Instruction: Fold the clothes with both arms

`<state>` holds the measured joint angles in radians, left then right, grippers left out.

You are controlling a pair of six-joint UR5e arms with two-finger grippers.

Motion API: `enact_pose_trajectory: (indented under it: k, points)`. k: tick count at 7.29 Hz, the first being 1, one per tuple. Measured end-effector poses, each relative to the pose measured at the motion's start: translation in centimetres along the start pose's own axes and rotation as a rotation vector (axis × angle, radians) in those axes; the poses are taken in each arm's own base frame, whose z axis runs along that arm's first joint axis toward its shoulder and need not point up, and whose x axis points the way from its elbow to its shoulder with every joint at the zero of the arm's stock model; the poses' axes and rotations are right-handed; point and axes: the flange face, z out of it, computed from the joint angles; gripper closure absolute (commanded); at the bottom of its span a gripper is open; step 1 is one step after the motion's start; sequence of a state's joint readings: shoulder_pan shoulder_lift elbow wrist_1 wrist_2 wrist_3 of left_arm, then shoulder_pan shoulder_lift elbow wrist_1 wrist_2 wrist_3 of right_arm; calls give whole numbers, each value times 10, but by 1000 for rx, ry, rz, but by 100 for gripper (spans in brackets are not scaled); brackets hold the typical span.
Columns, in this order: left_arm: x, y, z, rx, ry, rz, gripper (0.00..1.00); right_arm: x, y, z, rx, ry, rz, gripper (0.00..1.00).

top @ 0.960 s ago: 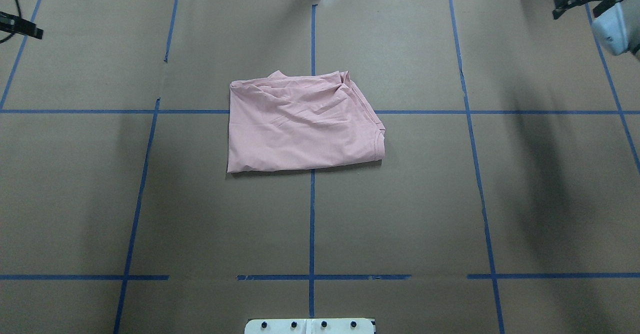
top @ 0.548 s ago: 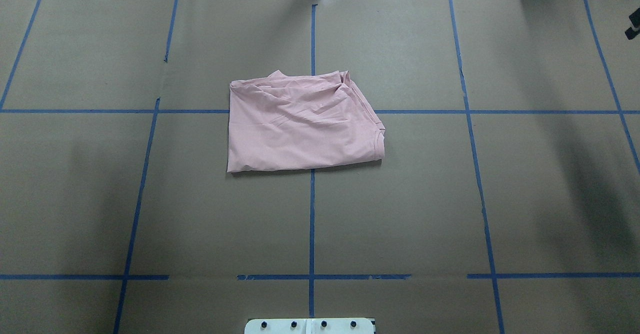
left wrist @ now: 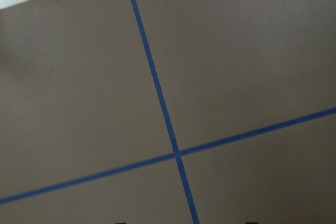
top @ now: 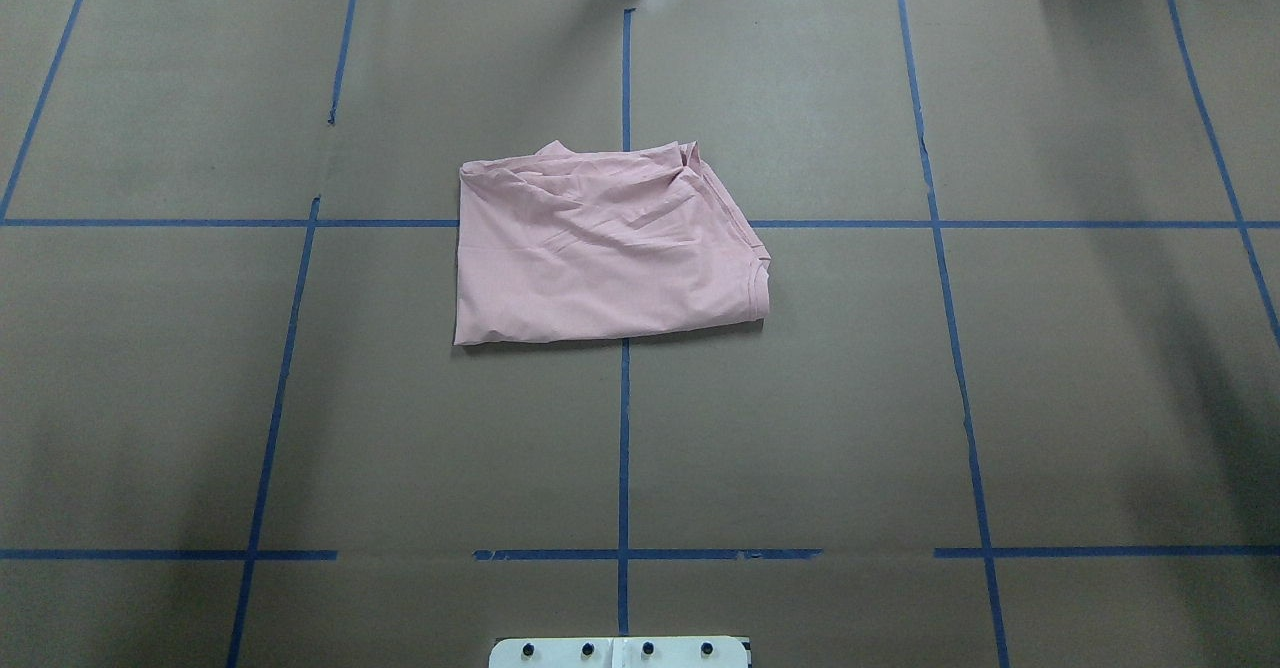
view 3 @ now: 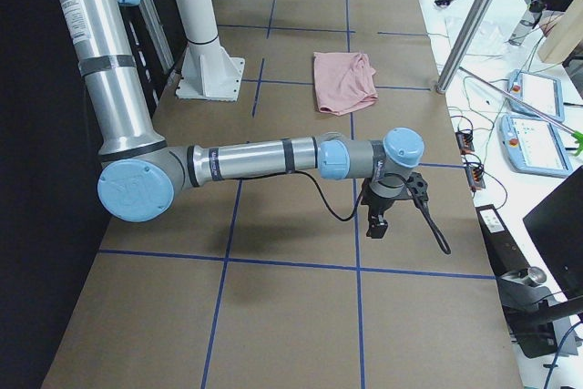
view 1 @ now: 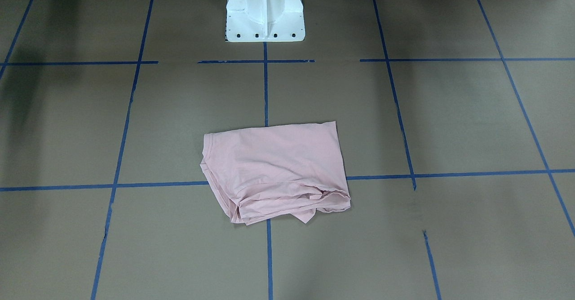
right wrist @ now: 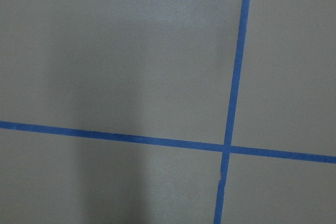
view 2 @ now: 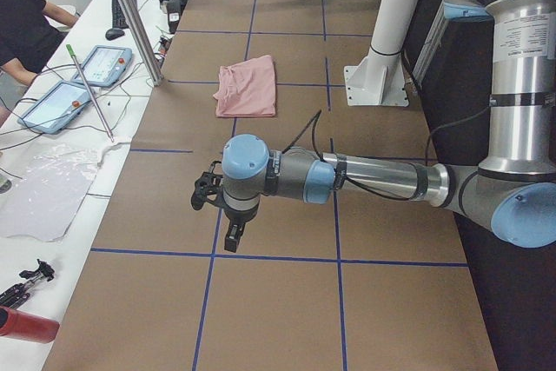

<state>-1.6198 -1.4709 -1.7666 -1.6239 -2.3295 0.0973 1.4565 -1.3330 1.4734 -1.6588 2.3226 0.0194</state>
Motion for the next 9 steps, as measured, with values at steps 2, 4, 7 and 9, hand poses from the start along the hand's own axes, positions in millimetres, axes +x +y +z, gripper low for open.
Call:
enact_pose_trajectory:
  k: [2, 4, 7, 9]
  points:
    - [-11, 20, 12, -39, -18, -40, 0, 1, 9, 4, -4, -2, -1, 0]
    - [-23, 33, 28, -75, -17, -75, 0, 5, 21, 9, -12, 0, 9, 0]
    - [-32, 48, 40, -99, -8, -101, 0, 11, 30, 17, -26, -1, 14, 0]
    - [-22, 40, 29, -85, -9, -88, 0, 11, 32, 20, -31, -1, 15, 0]
